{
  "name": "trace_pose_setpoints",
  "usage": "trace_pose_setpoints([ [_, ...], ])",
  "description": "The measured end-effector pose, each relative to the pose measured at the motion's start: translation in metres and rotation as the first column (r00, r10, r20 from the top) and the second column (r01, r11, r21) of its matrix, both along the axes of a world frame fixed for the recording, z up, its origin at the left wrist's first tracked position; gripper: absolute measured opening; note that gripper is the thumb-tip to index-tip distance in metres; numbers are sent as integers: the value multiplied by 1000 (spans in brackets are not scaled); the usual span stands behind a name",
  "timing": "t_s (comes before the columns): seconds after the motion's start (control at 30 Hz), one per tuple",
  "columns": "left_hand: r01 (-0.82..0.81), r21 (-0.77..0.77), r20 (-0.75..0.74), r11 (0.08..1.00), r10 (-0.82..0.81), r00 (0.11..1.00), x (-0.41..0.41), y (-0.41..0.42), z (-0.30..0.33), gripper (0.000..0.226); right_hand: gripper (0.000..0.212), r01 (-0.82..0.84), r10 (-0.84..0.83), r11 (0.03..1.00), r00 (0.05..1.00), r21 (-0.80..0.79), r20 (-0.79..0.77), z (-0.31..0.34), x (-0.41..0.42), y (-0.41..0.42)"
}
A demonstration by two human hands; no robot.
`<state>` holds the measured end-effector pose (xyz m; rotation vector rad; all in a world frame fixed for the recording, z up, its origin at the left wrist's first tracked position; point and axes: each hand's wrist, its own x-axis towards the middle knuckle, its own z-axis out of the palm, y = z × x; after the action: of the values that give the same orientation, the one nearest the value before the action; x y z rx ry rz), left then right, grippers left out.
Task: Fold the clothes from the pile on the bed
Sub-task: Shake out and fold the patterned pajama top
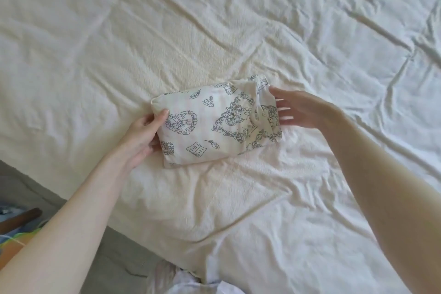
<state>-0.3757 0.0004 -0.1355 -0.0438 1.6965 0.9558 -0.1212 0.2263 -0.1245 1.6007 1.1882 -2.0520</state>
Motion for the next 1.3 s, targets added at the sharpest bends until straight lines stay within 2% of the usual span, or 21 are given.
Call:
trace_pose_setpoints([
  [0.07,59,-7,-4,998,-59,998,0,2,2,23,34,-6,6,1000,999,16,37,1,-5,0],
  [0.13,52,3,-62,999,-52,997,2,4,3,22,20,14,-19,999,997,52,79,4,-9,-2],
  [0.27,16,35,-132,999,-11,991,6,3,8,10,6,98,-104,993,989,59,109,11,-14,-10],
  [0.43,17,52,-144,998,-10,989,6,-5,18,12,14,91,-98,992,992,85,84,13,-18,-28],
  [0.53,21,39,-143,999,-15,990,5,-6,21,15,6,110,-116,987,992,113,48,13,-18,-36],
  [0.67,50,56,-166,997,-41,985,3,-4,28,9,12,202,-201,968,979,149,-17,18,-11,-45],
  [0.87,112,84,-192,990,-95,977,0,-19,55,14,15,313,-309,949,947,35,-91,40,16,-62],
  [1.07,195,120,-203,973,-169,965,24,-41,107,7,13,416,-417,908,894,-39,-167,91,64,-108],
  [1.3,335,182,-202,924,-299,933,111,-54,173,8,6,561,-550,827,812,5,-197,172,174,-177],
])
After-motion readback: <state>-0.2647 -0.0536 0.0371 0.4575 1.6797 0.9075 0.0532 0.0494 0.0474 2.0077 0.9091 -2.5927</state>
